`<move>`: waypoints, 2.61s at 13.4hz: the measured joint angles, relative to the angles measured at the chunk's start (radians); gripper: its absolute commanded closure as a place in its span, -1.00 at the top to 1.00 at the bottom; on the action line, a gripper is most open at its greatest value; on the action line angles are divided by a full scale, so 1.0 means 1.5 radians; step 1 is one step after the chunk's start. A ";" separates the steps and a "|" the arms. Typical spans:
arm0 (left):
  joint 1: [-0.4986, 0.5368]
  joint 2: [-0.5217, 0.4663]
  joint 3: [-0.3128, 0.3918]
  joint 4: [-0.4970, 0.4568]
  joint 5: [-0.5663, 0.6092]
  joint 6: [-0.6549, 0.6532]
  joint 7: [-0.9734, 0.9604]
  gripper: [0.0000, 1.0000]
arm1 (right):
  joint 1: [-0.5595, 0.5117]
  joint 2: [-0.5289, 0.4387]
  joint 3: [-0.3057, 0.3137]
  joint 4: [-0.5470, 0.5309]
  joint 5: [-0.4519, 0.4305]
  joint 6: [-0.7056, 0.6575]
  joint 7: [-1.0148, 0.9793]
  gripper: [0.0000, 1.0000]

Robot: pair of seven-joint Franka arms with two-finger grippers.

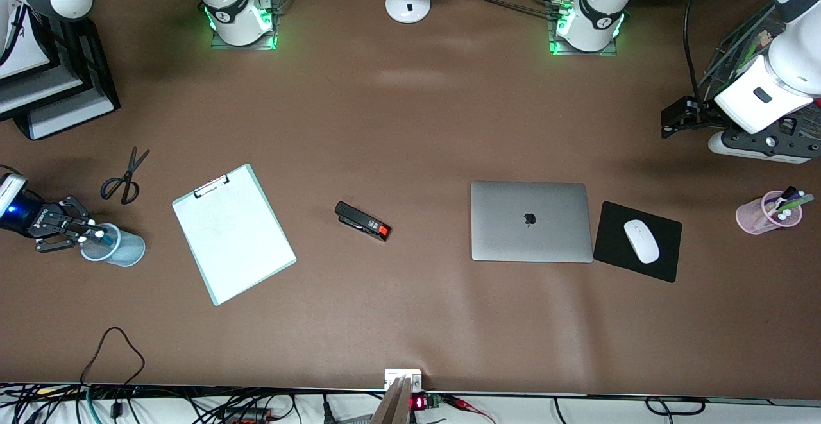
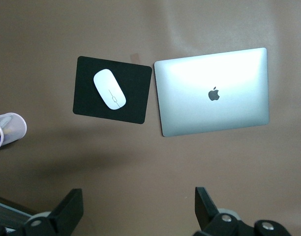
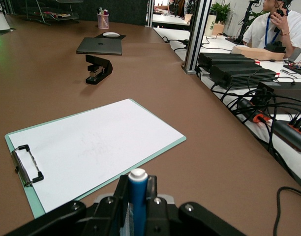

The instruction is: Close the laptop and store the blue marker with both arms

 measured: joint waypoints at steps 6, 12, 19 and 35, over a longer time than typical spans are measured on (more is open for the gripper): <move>0.000 0.000 0.000 0.000 0.000 0.000 0.000 1.00 | 0.000 0.009 0.000 0.002 0.000 0.020 0.001 1.00; -0.002 0.000 -0.001 0.000 0.000 0.000 0.000 1.00 | -0.001 -0.010 0.000 0.020 0.000 0.019 0.038 1.00; -0.002 0.000 -0.001 0.000 0.000 0.000 0.000 1.00 | 0.031 -0.145 0.003 0.032 -0.099 -0.049 0.282 1.00; 0.000 0.001 0.000 0.000 0.000 0.000 0.000 1.00 | 0.301 -0.368 0.004 0.027 -0.368 -0.065 0.929 1.00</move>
